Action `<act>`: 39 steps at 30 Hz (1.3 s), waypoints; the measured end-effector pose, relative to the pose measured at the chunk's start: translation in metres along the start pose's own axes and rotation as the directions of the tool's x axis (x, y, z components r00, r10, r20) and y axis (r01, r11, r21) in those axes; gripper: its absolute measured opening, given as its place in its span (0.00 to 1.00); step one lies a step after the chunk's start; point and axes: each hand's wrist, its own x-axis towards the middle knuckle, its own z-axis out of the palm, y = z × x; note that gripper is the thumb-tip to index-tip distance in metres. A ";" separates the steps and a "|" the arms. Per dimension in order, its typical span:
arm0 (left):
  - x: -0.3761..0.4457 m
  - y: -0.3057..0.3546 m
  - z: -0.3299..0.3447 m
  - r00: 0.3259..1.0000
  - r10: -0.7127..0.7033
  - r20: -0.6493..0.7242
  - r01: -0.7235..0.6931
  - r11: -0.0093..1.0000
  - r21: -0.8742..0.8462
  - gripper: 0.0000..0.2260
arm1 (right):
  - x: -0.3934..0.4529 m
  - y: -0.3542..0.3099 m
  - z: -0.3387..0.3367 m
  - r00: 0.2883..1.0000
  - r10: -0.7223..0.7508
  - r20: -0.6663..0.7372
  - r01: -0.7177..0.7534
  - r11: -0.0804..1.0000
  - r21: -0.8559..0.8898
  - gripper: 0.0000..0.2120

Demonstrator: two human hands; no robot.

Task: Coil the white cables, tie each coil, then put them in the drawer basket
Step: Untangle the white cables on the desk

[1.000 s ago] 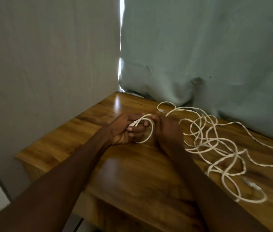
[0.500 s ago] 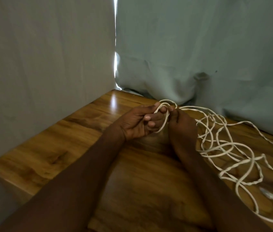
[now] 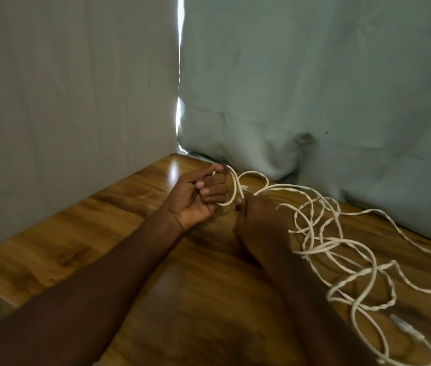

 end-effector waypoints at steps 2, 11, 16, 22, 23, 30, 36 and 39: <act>-0.002 0.006 -0.005 0.991 0.113 -0.070 -0.118 0.991 -0.070 0.02 | -0.004 -0.013 -0.003 0.987 -0.033 0.160 0.039 0.999 -0.032 0.16; 0.001 0.013 0.004 0.875 0.324 -0.360 -0.216 0.927 0.307 0.11 | -0.018 -0.040 -0.019 0.914 -0.315 0.256 0.303 0.949 0.085 0.13; -0.006 -0.009 0.006 0.859 0.368 -0.357 0.156 0.476 0.865 0.16 | -0.009 -0.023 -0.017 0.911 -0.407 0.063 0.379 0.889 0.258 0.16; -0.005 -0.016 0.011 0.937 0.225 -0.268 0.153 0.425 0.892 0.17 | 0.000 -0.002 -0.028 0.944 -0.221 -0.245 0.289 0.913 0.289 0.09; -0.004 -0.015 0.010 0.947 0.154 -0.282 0.176 0.488 0.855 0.16 | 0.002 0.001 -0.027 0.947 -0.183 -0.265 0.265 0.910 0.319 0.08; -0.003 -0.010 0.012 0.946 -0.004 -0.325 0.242 0.677 0.695 0.15 | 0.009 0.001 -0.024 0.963 -0.056 -0.262 0.200 0.800 0.565 0.09; -0.002 0.002 0.004 0.976 -0.054 -0.213 0.139 0.902 0.410 0.17 | 0.007 0.008 -0.019 0.968 -0.031 -0.249 0.173 0.801 0.573 0.13; 0.000 0.000 0.002 0.981 -0.060 -0.183 0.123 0.929 0.350 0.18 | 0.004 0.004 -0.020 0.977 -0.034 -0.212 0.155 0.796 0.586 0.13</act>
